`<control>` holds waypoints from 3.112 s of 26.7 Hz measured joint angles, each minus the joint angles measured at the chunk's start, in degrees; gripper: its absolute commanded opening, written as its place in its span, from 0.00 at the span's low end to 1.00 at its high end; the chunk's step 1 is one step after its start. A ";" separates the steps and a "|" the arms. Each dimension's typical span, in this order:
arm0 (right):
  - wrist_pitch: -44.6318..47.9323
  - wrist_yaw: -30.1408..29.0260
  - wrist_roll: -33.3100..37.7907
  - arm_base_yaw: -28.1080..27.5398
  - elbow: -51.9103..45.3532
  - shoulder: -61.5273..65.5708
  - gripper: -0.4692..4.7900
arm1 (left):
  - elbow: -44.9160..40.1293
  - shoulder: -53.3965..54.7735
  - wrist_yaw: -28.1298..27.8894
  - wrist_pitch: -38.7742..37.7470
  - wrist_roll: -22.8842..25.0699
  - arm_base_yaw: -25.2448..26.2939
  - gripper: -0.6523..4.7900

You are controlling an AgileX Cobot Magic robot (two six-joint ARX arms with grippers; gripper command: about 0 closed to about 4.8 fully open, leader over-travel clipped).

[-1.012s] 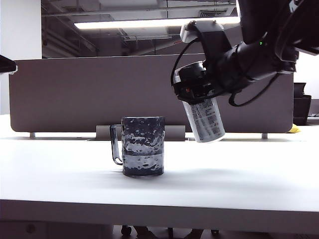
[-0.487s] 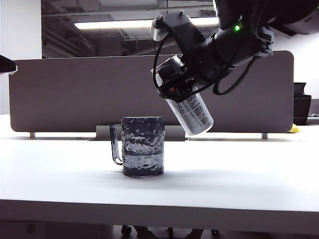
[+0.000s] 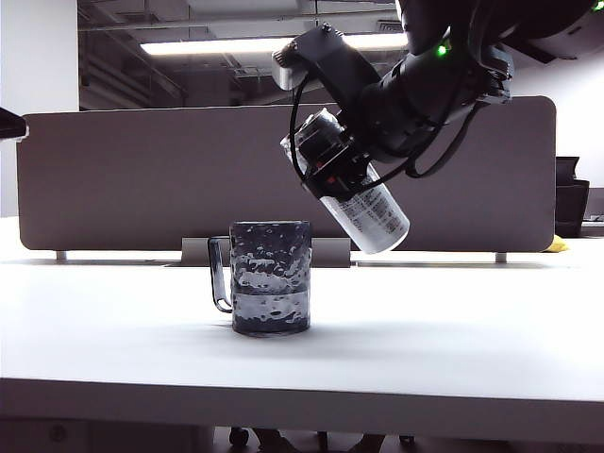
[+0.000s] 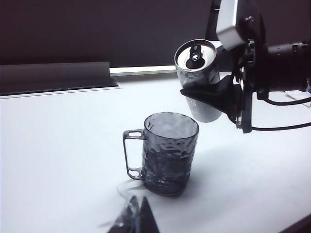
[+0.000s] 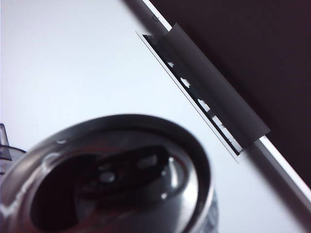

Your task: Pick up the metal can, pour some water into the cup, then place the can back on the table.

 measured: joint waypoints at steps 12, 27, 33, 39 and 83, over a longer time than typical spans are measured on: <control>-0.68 0.28 -8.13 0.61 0.00 0.02 0.58 | 0.00 0.00 0.00 0.00 0.00 -0.02 0.11; -1.03 0.28 -17.05 0.66 0.00 0.02 0.58 | 0.00 0.00 0.00 0.00 0.00 -0.02 0.11; -1.03 0.28 -18.84 0.83 0.00 0.02 0.58 | 0.00 0.00 0.00 0.00 0.00 -0.02 0.11; -1.03 0.17 -21.59 1.29 0.00 0.02 0.58 | 0.00 0.00 0.00 0.00 0.00 -0.02 0.11; 3.19 0.13 -39.80 1.27 0.28 1.03 0.59 | 0.00 0.00 0.00 0.02 0.00 -0.02 0.11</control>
